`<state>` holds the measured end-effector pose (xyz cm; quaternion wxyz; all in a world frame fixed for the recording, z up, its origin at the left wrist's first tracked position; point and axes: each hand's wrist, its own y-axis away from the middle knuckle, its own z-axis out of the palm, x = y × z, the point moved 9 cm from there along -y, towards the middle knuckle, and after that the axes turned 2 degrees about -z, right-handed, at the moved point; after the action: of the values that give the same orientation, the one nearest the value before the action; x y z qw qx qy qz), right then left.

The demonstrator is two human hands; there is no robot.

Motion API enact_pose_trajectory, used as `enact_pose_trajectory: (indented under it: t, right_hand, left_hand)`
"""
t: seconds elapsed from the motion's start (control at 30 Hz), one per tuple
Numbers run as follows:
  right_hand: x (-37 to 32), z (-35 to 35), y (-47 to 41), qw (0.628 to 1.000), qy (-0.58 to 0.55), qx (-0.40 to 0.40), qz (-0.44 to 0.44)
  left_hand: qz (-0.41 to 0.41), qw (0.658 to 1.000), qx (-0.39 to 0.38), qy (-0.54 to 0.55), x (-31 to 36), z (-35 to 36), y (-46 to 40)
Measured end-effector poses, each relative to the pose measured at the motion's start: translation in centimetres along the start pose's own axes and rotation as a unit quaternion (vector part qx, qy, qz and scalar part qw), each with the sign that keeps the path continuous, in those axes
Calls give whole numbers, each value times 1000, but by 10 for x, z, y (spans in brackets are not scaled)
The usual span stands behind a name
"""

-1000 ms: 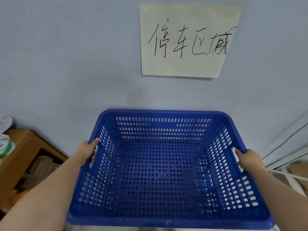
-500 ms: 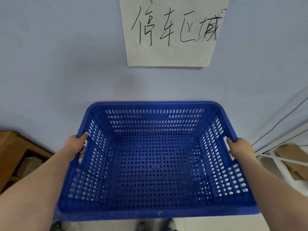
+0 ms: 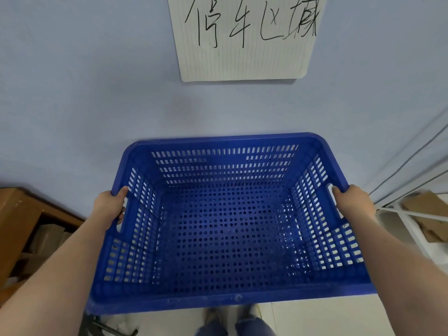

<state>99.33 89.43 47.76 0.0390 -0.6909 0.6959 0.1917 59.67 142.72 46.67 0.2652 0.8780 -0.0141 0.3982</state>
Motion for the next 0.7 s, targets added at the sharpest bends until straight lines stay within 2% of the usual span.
enact_pose_trajectory:
  t: [0.13, 0.27, 0.37, 0.47, 0.6, 0.7]
  right_hand:
    - [-3, -5, 4, 999, 35, 19, -6]
    - [-5, -5, 3, 999, 40, 11, -10]
    - [-4, -8, 7, 999, 39, 3, -4]
    - [-7, -8, 11, 1000, -6, -10, -14]
    - [-21, -19, 31, 992, -67, 26, -101]
    - [-23, -16, 51, 985, -22, -1, -173]
  left_hand:
    - [7, 1000, 11, -16, 2, 0, 4]
    - [53, 996, 54, -54, 8, -7, 9]
    - [101, 981, 93, -138, 16, -10, 21]
    - [122, 964, 94, -216, 14, -7, 37]
    - [114, 955, 97, -254, 0, -6, 59]
    - [98, 952, 89, -276, -15, -8, 82]
